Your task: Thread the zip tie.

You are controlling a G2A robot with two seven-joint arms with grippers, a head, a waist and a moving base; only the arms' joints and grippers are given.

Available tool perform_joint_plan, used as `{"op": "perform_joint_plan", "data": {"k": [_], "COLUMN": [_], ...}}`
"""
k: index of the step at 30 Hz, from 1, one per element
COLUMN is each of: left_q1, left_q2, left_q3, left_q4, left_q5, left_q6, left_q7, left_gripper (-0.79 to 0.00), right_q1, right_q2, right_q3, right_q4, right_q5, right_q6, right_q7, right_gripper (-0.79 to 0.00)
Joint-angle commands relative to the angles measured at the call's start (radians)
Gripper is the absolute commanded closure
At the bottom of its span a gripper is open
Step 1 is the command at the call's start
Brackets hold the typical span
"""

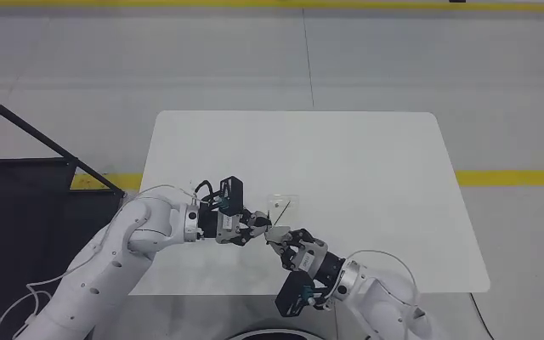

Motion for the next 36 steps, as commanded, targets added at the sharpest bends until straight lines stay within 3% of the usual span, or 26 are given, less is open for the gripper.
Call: {"op": "perform_joint_plan", "data": {"k": [1,19,36], "left_q1": [0.000,0.010,0.086], "left_q2": [0.000,-0.001,-0.005], "left_q3": [0.000,-0.003,-0.049], "left_q4": [0.000,-0.019,-0.093], "left_q5": [0.000,0.029,0.327], "left_q6": [0.000,0.027,0.069], "left_q7": [0.000,0.008,0.211], "left_gripper": [0.000,0.000,0.000], "right_q1": [-0.001,0.010,-0.001], "right_q2": [0.001,0.000,-0.001], "right_q3": [0.002,-0.008,0.005], "right_q4": [0.000,0.006,0.003], "right_q5": [-0.002,-0.008,0.016], "right_q6": [-0.002,-0.025,0.007], "right_q7": [-0.003,0.010,0.039], "right_gripper": [0.000,0.000,0.000]}}
